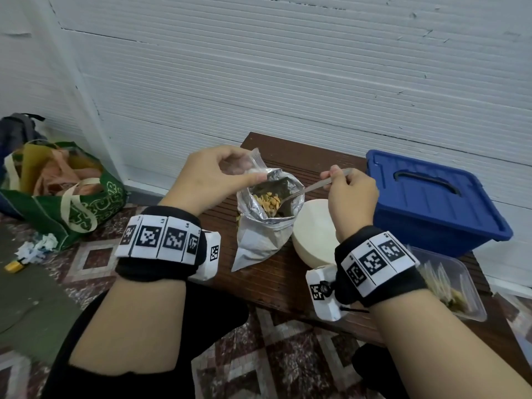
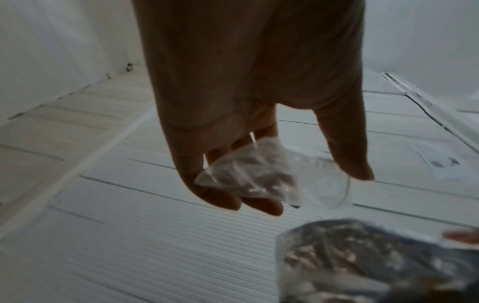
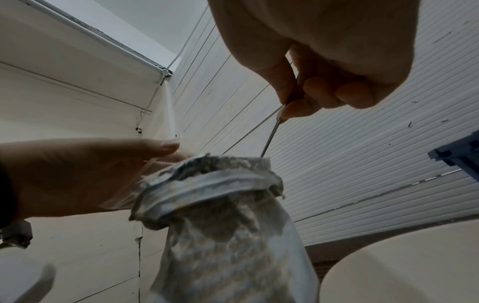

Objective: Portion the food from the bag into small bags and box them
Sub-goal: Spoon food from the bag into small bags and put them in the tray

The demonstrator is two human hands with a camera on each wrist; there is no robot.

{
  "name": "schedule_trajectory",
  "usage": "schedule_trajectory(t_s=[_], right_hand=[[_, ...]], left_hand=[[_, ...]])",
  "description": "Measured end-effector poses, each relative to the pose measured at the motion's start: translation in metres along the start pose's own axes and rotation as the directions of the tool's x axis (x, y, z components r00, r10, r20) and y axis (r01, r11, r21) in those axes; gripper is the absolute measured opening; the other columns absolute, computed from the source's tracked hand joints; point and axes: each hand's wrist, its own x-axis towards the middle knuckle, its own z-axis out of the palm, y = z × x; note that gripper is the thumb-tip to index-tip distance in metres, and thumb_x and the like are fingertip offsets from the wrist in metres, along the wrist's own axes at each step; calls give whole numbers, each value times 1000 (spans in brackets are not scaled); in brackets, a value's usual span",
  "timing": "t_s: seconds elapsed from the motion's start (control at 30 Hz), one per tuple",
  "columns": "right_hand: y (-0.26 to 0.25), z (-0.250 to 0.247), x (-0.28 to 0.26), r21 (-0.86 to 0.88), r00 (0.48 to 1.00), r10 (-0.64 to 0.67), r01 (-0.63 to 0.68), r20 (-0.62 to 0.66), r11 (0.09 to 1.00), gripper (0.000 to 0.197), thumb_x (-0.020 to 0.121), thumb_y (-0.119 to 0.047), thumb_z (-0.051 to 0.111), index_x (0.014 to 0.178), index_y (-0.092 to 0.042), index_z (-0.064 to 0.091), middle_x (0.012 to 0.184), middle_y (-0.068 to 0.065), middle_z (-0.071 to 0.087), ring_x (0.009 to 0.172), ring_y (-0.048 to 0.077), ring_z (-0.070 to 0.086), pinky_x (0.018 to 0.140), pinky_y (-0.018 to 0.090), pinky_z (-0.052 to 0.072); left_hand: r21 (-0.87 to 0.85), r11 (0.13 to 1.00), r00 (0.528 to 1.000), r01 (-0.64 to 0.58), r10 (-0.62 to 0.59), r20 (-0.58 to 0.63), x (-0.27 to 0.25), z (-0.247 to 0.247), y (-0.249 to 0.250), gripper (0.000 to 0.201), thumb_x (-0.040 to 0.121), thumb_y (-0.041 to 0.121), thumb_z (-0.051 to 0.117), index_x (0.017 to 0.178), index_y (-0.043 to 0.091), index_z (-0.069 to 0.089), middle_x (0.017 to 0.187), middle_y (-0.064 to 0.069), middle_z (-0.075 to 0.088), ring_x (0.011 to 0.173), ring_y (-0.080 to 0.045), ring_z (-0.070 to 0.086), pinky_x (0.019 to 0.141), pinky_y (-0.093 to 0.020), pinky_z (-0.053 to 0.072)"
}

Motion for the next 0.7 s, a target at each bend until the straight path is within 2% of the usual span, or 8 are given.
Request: schedule_trajectory(t_s=[0.13,0.3,0.37,0.47,0.53,0.7], right_hand=[[-6,-9,9,15,999,-4,5,-48,1000,32,99,-24,46,71,-24,61,80,4,64,61,5,50,58,20,40],[-16,-22,18,68,993,13,-5,-118,998,33,99,-23,45,71,-24,62,91,8,66,68,7,52,61,19,41],[-21,-25,21,88,992,18,-7,-122,996,34,99,-23,45,69,-23,62,90,8,65,69,8,53,64,21,43],[-26,-23,22,98,994,31,-21,-102,995,37,98,-23,46,65,-26,62,89,8,66,78,18,59,74,32,50],[-27,-19,21,90,997,35,-29,-69,996,36,98,-24,46,66,-24,64,90,9,67,83,24,62,77,37,52],[-29,-11,20,95,998,64,-64,6,993,36,99,-24,47,68,-23,66,81,5,62,70,15,53,67,30,43]], left_hand=[[133,991,998,-14,6,64,1,-5,0,42,65,41,82,102,37,63,91,19,64,87,3,58,73,-14,45],[267,963,991,-40,5,132,3,-2,-1,57,66,45,81,117,29,62,102,18,60,94,2,54,71,-10,37],[307,950,989,-55,10,145,4,-1,-1,59,65,48,81,118,29,62,105,16,60,95,0,53,72,-11,36],[340,939,987,-55,-1,163,6,2,0,61,63,50,81,117,30,63,108,15,61,99,-3,53,78,-16,40],[347,936,984,-58,-4,176,6,5,1,59,64,49,82,117,29,64,108,16,61,99,0,51,72,-8,33],[336,940,981,-66,0,194,6,9,2,58,63,50,82,115,30,66,106,18,62,98,2,50,68,-4,28]])
